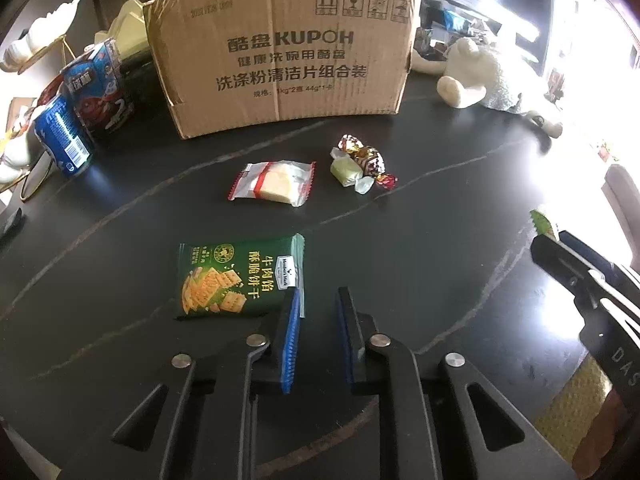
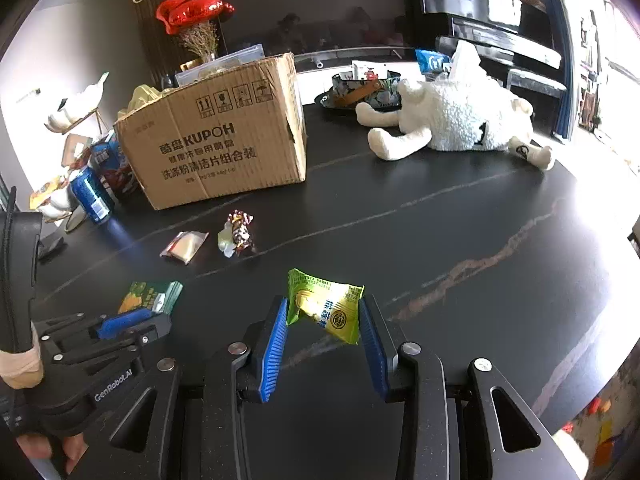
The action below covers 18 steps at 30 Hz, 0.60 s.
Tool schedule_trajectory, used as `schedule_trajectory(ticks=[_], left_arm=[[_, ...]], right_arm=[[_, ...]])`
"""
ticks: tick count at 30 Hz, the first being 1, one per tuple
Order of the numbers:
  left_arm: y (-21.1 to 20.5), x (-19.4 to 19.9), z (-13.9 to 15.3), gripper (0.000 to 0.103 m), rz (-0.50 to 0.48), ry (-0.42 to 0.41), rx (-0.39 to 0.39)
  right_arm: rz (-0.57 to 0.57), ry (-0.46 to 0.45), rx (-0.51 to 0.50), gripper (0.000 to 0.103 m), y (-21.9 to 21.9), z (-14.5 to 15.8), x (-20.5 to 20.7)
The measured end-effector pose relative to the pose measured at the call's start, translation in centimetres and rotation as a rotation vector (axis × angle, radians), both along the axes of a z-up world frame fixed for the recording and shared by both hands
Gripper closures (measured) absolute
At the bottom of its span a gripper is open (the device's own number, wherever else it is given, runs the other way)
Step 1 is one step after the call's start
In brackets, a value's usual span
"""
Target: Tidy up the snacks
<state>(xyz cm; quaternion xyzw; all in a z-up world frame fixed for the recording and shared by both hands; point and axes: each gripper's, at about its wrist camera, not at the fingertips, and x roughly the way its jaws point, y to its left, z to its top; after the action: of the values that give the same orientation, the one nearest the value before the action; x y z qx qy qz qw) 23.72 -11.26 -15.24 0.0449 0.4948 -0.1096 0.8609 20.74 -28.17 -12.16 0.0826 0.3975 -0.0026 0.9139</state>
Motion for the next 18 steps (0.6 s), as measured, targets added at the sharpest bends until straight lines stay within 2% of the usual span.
schedule_trajectory(ticks=[15, 17, 18], left_arm=[[2.0, -0.2, 0.4, 0.087, -0.029, -0.008, -0.059], [2.1, -0.2, 0.3, 0.083, -0.036, -0.006, -0.071], [2.2, -0.2, 0.2, 0.077, -0.042, -0.002, -0.078]], right_arm=[[0.048, 0.018, -0.006, 0.066, 2.9, 0.1, -0.3], [0.054, 0.019, -0.016, 0.066, 3.4, 0.1, -0.4], [0.056, 0.02, -0.019, 0.066, 3.5, 0.1, -0.5]])
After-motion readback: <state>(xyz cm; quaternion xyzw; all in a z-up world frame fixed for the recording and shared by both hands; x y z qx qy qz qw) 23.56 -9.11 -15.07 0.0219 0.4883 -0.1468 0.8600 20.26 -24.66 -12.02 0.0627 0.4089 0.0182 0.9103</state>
